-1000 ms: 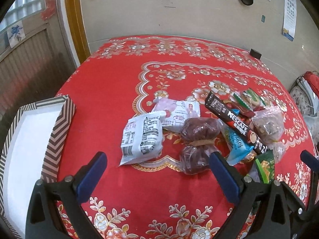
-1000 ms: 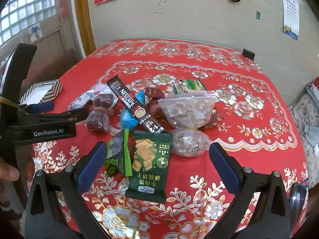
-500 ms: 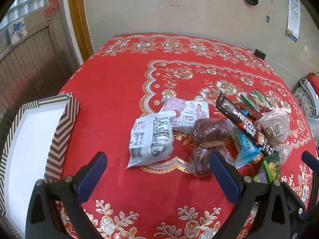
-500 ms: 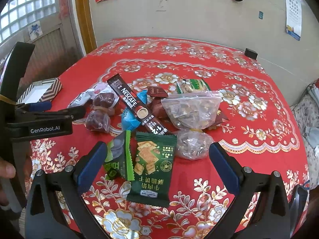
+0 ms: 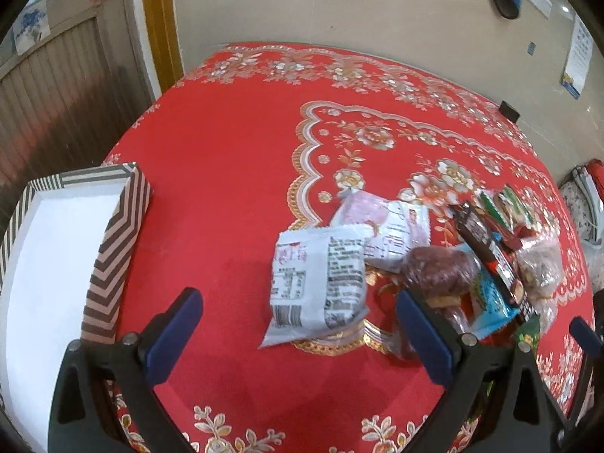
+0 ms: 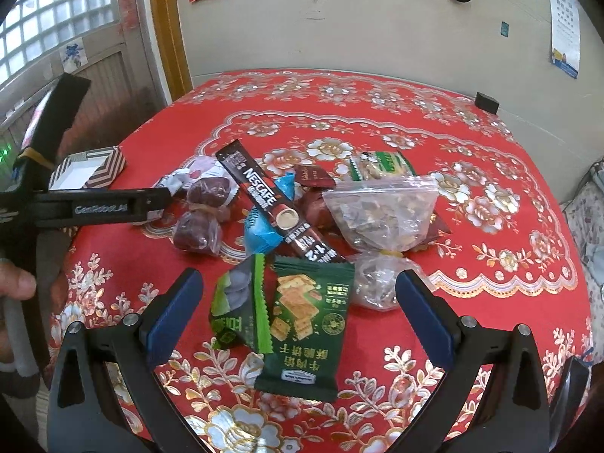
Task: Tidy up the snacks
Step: 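Grasp the white printed snack packet with the left gripper while the right gripper grasps the red date bag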
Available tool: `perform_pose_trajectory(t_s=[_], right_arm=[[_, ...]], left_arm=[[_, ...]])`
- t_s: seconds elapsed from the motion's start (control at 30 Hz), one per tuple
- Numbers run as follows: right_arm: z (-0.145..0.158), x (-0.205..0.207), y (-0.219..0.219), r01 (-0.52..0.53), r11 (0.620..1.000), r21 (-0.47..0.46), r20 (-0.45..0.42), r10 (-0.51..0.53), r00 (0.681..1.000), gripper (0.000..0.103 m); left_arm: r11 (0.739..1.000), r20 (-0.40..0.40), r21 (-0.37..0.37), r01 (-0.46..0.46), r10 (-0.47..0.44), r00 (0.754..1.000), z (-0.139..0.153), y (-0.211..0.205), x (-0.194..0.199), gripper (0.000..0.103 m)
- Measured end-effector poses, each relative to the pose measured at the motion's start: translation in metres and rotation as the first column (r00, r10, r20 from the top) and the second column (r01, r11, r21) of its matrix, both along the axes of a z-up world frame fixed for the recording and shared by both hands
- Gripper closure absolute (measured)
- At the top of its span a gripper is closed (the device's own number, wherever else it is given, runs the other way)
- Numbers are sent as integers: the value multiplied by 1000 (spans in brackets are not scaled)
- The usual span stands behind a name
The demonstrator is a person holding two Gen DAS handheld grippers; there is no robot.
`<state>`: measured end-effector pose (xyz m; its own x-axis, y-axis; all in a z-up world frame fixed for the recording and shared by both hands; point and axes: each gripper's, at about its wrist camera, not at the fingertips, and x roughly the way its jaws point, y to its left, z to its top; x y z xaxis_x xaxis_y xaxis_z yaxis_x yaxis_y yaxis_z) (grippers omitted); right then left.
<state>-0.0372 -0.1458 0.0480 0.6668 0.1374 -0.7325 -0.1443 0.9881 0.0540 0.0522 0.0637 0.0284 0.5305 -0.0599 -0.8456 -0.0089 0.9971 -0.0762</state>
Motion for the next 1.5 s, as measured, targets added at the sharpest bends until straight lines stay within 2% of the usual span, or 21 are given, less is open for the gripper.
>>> perform_pose_trajectory(t_s=[0.2,0.27,0.33,0.37,0.4,0.43,0.57,0.7,0.83,1.1,1.13,1.2,1.27,1.33,1.5], right_arm=[[3,4,9,-27,1000,9,2,27,1000,1],[4,5,11,-33,999,12,2,33,999,1],[6,8,21,-60,998,22,4,60,998,1],[7,10,25,-72,997,24,3,72,997,1],[8,12,29,-84,996,24,1,84,996,1],[8,15,34,-97,995,25,-1,97,995,1],[7,24,50,-138,990,37,-16,139,990,1],[6,36,57,-163,986,45,-24,164,986,1],[-2,60,65,-177,978,111,-83,187,979,1],[-13,87,88,-154,988,-25,-89,151,984,1],[-13,88,90,-157,987,-34,-85,154,984,2],[-12,89,91,-162,985,-52,-68,159,985,11],[-12,89,92,-166,983,-72,-68,161,985,24],[-8,88,93,-190,980,-55,-79,185,980,30],[-6,81,93,-208,978,-6,-108,206,973,30]], left_arm=[[999,-23,-35,-22,21,1000,-8,4,11,3],[999,-28,-28,-23,22,999,-10,4,13,11],[999,-47,-25,-21,20,999,-15,3,17,32],[1000,-42,-14,-22,22,999,-16,2,18,33],[1000,-35,-10,-19,19,999,-15,1,18,42],[1000,-35,-3,-21,21,999,-16,1,19,46],[999,-26,-37,-21,20,999,-15,6,20,47],[999,-2,-23,-47,47,999,-12,14,16,47],[997,33,-10,-82,82,996,-4,25,13,47],[994,37,-3,-107,107,994,-5,35,11,47],[994,37,-1,-108,108,993,-5,36,10,47],[993,44,12,-115,114,992,-4,37,9,47],[993,47,13,-119,119,992,-3,38,7,47],[993,47,10,-119,118,992,-3,40,6,47],[992,48,11,-124,123,991,-4,43,4,47]])
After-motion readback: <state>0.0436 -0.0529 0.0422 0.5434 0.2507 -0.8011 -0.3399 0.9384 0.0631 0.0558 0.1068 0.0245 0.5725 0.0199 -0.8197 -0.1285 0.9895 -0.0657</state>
